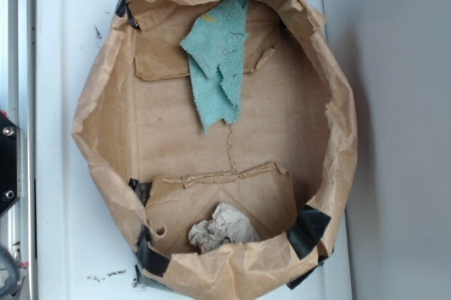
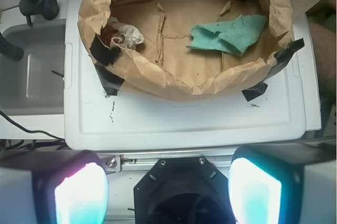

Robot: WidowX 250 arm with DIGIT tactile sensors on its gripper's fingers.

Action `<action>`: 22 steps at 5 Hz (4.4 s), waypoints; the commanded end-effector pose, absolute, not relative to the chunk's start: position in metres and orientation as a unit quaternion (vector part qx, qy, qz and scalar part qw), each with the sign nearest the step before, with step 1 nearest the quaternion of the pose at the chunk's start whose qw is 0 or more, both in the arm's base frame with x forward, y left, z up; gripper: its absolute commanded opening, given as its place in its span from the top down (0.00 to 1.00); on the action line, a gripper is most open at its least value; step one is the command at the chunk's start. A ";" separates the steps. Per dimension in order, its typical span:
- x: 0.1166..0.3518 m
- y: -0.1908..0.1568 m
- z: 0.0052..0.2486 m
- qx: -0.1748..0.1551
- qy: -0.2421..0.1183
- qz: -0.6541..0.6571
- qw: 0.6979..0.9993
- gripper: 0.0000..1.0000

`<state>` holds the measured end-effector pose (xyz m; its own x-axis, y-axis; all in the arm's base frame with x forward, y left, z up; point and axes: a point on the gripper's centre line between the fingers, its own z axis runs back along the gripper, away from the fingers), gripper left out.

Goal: Grab the blue cloth.

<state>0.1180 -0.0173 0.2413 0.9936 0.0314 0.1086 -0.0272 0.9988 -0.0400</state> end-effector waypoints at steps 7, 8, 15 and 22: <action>0.269 0.041 0.162 -0.012 -0.119 0.148 0.982 0.00; 0.272 0.048 0.122 0.007 -0.110 0.159 0.981 0.00; 0.282 0.067 0.043 0.075 -0.109 0.265 0.955 0.00; 0.287 0.071 0.035 0.055 -0.121 0.250 0.959 1.00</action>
